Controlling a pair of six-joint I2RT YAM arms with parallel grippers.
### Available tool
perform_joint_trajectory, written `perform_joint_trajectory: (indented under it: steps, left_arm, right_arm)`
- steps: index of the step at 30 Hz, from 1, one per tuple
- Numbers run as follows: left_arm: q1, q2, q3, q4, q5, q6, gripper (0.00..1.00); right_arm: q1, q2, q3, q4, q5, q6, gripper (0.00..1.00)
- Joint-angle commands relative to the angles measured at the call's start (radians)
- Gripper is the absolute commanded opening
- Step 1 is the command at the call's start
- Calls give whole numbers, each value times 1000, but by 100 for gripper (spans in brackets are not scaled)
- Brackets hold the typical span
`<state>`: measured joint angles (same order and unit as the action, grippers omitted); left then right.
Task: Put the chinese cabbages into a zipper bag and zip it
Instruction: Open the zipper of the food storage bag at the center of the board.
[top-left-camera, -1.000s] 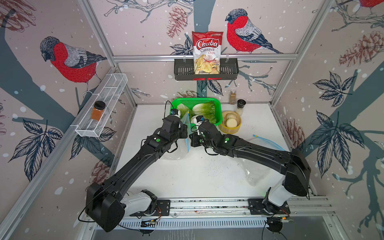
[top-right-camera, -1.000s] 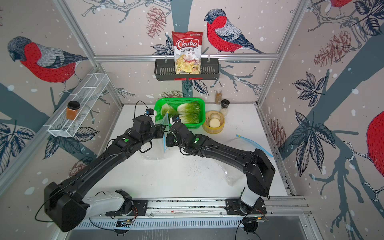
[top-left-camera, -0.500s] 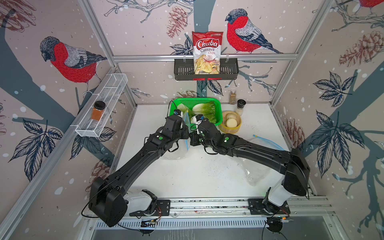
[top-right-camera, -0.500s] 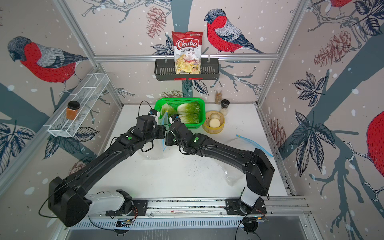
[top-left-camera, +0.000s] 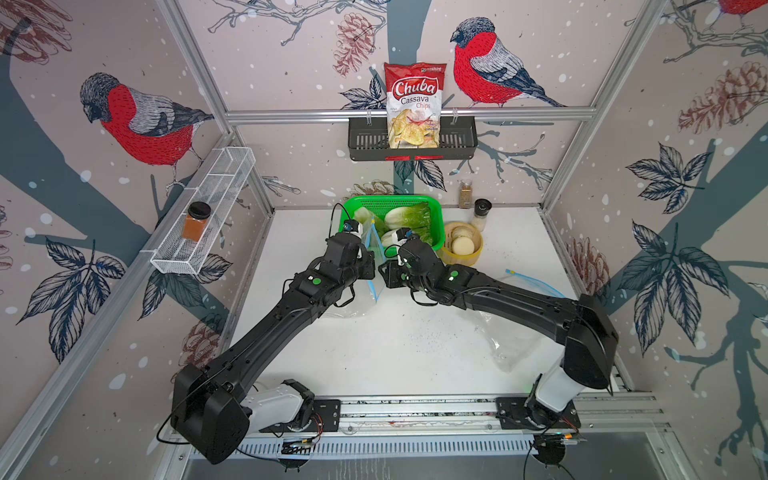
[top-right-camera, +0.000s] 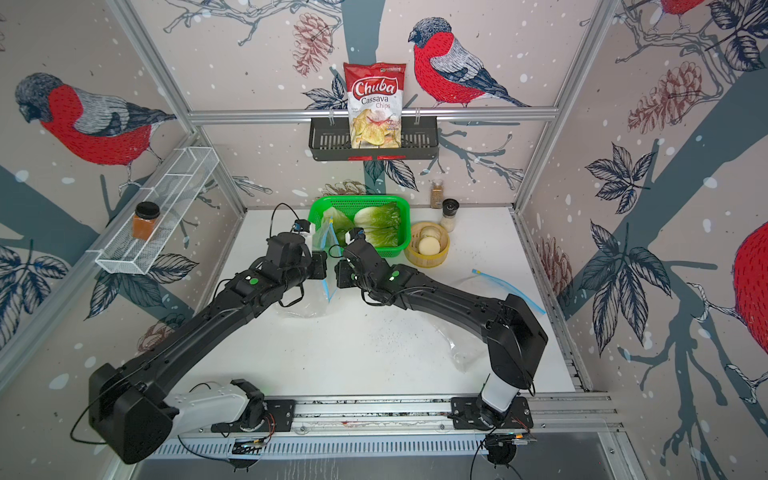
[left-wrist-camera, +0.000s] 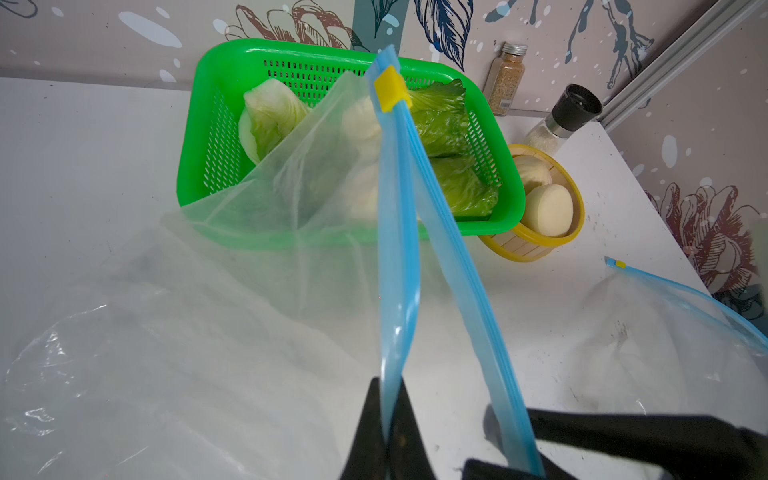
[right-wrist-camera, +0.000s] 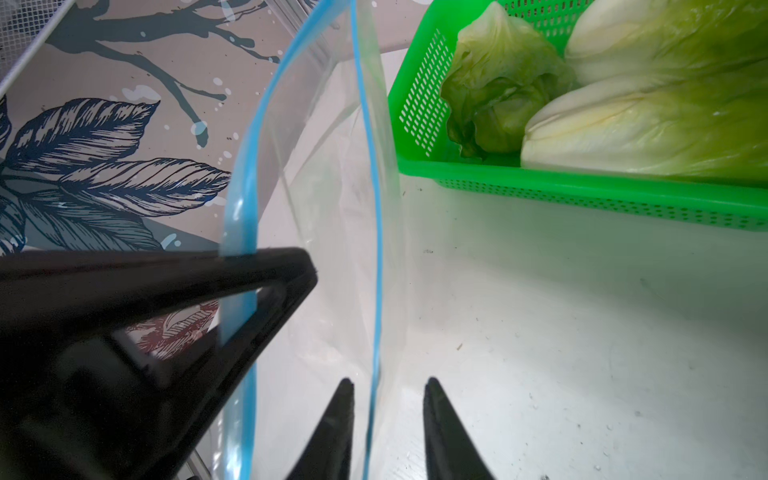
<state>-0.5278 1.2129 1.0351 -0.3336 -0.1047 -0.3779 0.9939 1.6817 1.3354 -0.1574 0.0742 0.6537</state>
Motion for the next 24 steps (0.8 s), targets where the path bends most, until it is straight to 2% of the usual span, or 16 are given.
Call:
perform_joint_trajectory:
  steps: [1,9,14,19,24]
  left_arm:
    - [-1,-15,-4,8,-25,19,0]
    - [2,-84,-32,-38,-223,-11,0]
    - [2,-81,-59,-21,-193,-7,0]
    - [2,-83,-87,-1,-212,-19,1]
    - [3,-94,-96,19,-177,-26,1]
  right_arm:
    - [-21,23,7,14,-27,6,35]
    - [-48,37,-20,-23,20,3,39]
    - [-26,33,3,-21,9,-4,42]
    - [-23,-19,34,-20,7,-27,49]
    - [-25,-54,33,-11,12,-46,56]
